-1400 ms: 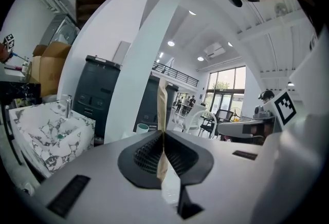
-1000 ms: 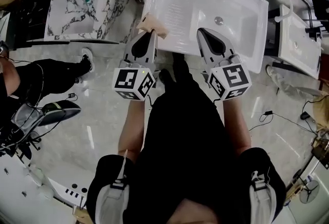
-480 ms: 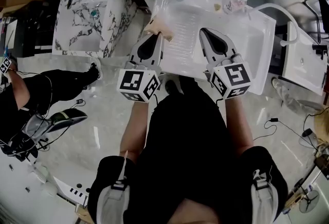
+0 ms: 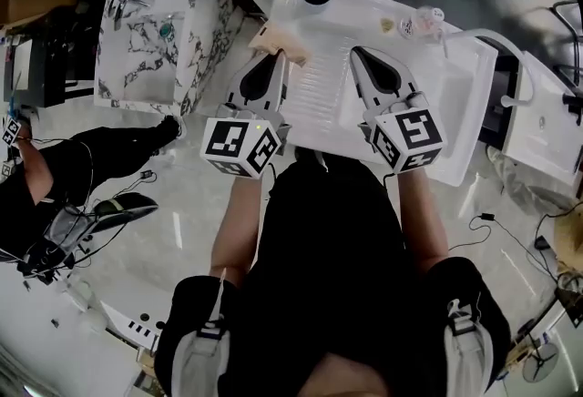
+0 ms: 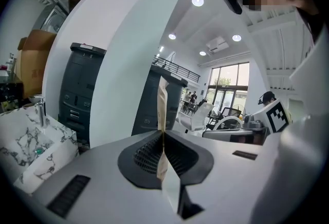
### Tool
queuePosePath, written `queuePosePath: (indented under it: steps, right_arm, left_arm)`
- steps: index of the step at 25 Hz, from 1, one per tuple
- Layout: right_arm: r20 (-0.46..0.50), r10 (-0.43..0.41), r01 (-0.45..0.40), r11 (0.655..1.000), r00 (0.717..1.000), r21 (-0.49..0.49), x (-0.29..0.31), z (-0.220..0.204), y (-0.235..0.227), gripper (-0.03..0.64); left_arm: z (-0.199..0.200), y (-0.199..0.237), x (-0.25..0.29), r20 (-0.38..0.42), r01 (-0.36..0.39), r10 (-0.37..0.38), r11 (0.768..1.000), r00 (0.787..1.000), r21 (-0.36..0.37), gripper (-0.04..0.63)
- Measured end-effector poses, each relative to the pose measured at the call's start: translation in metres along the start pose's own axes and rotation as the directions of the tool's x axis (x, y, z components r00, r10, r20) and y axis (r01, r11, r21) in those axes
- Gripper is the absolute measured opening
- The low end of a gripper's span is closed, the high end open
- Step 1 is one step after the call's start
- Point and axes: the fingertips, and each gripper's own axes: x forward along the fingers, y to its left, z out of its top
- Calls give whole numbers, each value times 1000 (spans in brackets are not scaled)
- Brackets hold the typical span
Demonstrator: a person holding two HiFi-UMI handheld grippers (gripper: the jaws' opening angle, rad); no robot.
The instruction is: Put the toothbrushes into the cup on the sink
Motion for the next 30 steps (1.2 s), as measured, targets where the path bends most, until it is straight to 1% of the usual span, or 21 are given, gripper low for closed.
queuePosePath:
  steps: [7, 20, 23, 30]
  right_arm:
    - [-6, 20, -20, 1000, 1000, 11, 12, -1, -27, 32]
    - [-13, 42, -42, 999, 999, 28, 24, 4, -55, 32]
    - [-24, 53, -52, 998, 998, 32, 29, 3, -56, 32]
    - [-36, 56, -55, 998, 998, 34, 39, 0, -66, 32]
  left_arm:
    - [5, 7, 33, 16, -40, 40, 999, 999, 15, 21]
    - [29, 18, 92, 67, -74, 70, 995, 995, 61, 21]
    - [28, 23, 105, 70, -75, 70, 995, 995, 70, 21]
    - [17, 39, 134, 89, -96, 90, 994, 992, 60, 21]
